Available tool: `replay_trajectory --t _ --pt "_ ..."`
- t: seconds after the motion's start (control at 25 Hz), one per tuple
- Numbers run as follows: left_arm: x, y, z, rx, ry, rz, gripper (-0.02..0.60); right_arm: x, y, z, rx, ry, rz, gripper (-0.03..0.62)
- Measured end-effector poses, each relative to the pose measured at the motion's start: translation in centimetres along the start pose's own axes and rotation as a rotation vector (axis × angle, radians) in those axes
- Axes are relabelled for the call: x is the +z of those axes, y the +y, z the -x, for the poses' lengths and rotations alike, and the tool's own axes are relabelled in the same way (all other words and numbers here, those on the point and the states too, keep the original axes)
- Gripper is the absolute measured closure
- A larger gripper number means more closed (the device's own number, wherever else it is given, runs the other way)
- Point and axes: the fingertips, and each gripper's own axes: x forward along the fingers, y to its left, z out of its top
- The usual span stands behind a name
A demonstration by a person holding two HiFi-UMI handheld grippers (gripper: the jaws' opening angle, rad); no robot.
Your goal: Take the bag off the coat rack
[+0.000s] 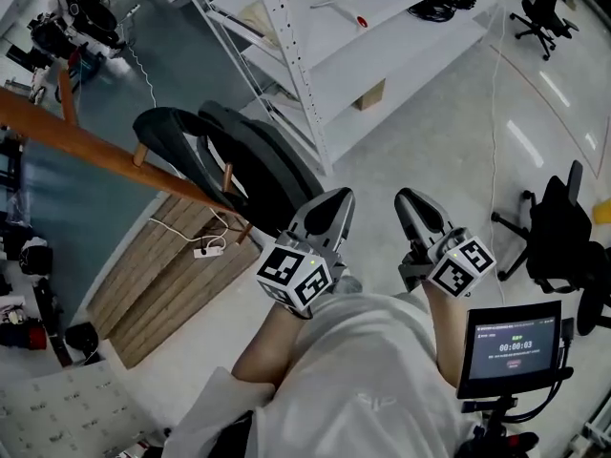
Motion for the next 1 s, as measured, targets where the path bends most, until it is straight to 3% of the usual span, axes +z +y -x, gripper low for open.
replay_trajectory --t 0.44,0.76,1.0 --pt "2.2 3.1 -1.0 0.084 -0.027 -0.030 0.574 0.8 -0.4 -6.6 0.108 0.068 -0.013 0.563" --pt "5.3 3.3 2.4 0.249 -0.123 -0.080 0.574 0.4 1.8 -11.9 0.324 0.166 -0.019 0.563" --pt "11.3 2.9 8.4 0.394 -0.262 -0.110 0.572 0.2 5.2 -18.0 0.494 0.226 0.012 0.563"
